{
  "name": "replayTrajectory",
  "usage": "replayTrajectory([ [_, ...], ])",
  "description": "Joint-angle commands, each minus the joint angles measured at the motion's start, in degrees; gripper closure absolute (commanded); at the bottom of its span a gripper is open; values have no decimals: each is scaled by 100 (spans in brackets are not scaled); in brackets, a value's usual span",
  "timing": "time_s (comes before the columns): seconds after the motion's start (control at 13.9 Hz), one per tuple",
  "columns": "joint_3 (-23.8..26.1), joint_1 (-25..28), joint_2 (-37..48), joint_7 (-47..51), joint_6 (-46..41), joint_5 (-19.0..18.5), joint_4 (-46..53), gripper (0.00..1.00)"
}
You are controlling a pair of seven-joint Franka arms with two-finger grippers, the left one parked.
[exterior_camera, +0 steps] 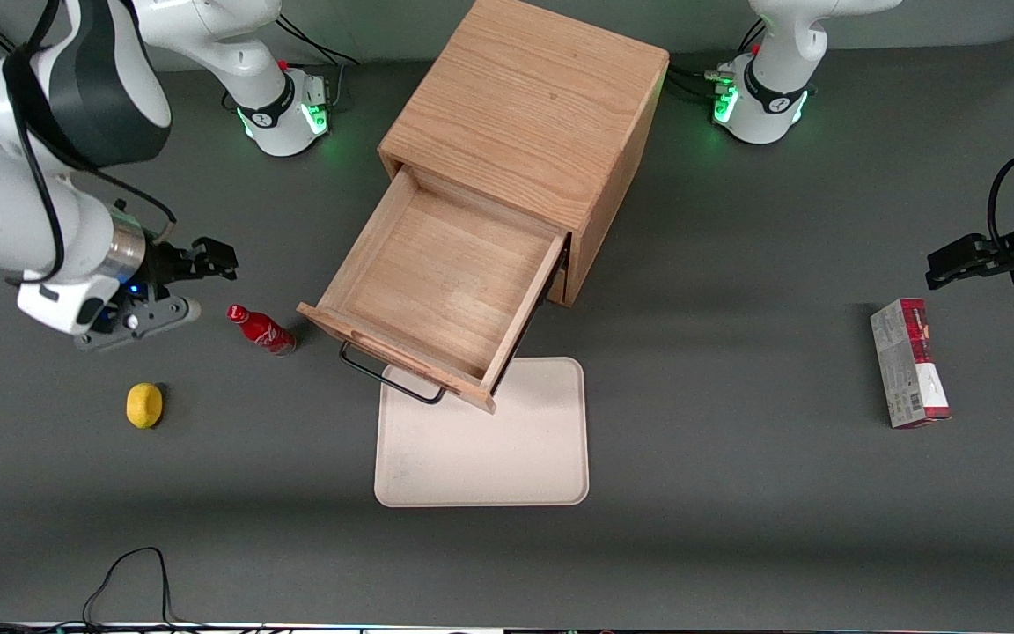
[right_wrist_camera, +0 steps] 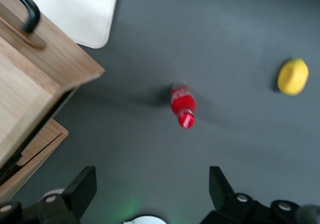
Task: Open upper drawer
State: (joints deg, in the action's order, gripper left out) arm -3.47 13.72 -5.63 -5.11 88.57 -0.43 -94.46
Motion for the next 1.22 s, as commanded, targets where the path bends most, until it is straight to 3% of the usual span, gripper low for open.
replayTrajectory([
  [0.0,-557,122,404,125,37,16,-258,0],
  [0.14,-655,122,553,72,194,280,-292,0],
  [0.5,-682,122,755,-236,283,316,-319,0],
  [0.57,-577,-87,808,-297,292,307,-380,0],
  [0.72,396,-1061,888,-604,257,307,-416,0],
  [1.15,443,-1144,791,-667,292,307,-310,0],
])
